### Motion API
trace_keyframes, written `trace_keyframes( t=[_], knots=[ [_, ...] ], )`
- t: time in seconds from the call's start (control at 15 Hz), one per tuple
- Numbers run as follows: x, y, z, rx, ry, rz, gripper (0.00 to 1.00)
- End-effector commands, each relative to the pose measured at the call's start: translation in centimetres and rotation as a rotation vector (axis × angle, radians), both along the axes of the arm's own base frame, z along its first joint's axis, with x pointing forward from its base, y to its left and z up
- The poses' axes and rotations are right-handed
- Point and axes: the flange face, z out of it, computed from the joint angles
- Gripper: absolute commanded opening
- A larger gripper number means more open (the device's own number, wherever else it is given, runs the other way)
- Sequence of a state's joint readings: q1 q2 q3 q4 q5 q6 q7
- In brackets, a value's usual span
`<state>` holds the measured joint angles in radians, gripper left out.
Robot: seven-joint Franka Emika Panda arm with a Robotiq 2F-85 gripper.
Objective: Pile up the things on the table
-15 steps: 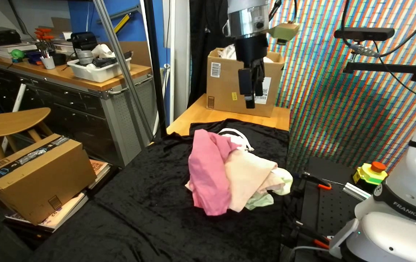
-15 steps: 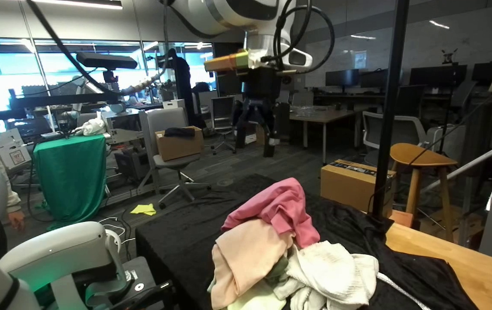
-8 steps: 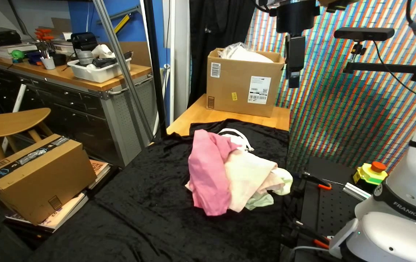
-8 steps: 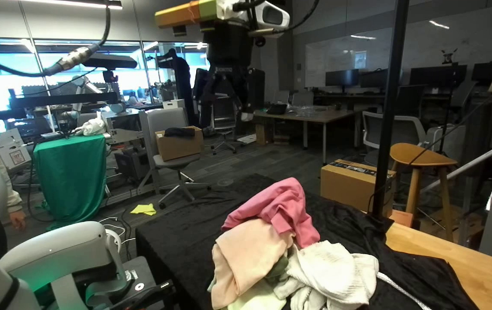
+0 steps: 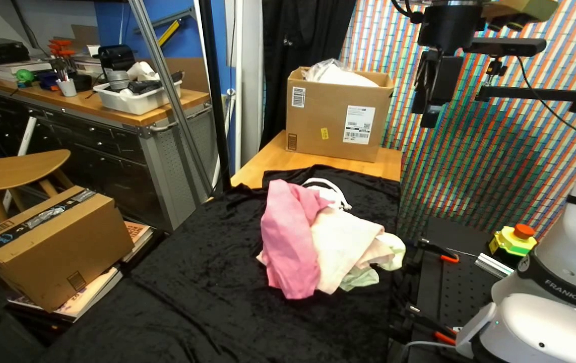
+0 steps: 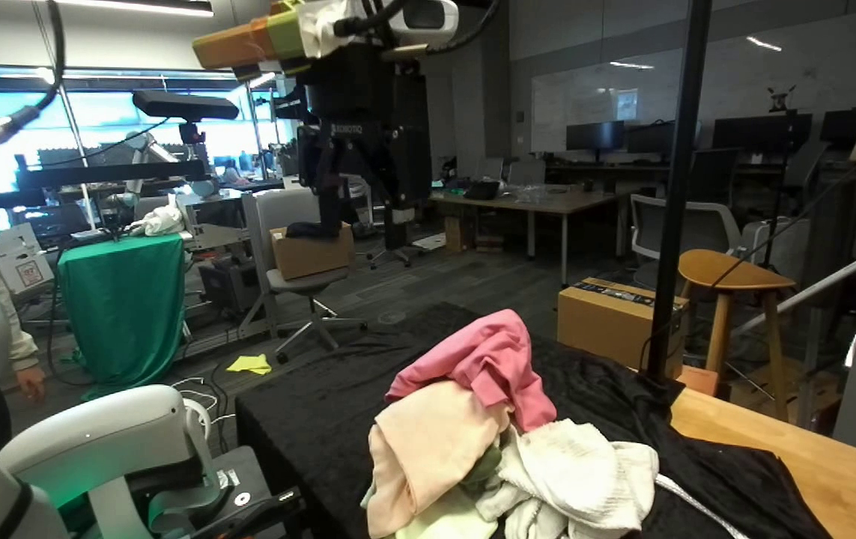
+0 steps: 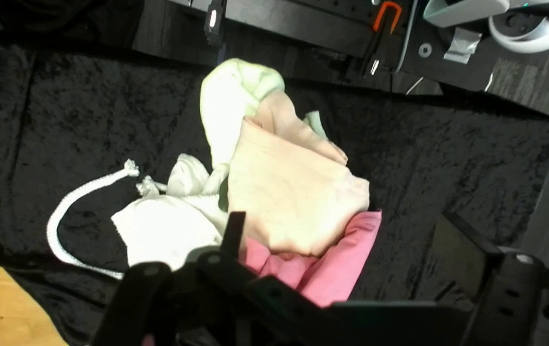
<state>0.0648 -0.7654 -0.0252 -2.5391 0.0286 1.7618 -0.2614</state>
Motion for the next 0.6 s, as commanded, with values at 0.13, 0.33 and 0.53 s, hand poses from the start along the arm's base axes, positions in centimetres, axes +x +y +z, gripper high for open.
trace_keyframes(
  t=[0.13, 0.33, 0.53],
  knots=[
    [-3.0, 0.7, -3.0, 0.023, -0.235, -0.066, 1.0],
    [-2.4, 0.3, -1.8, 0.043, -0.293, -0.091, 1.0],
    [-2.6, 0.2, -3.2, 0.012, -0.229, -0.067, 1.0]
  ],
)
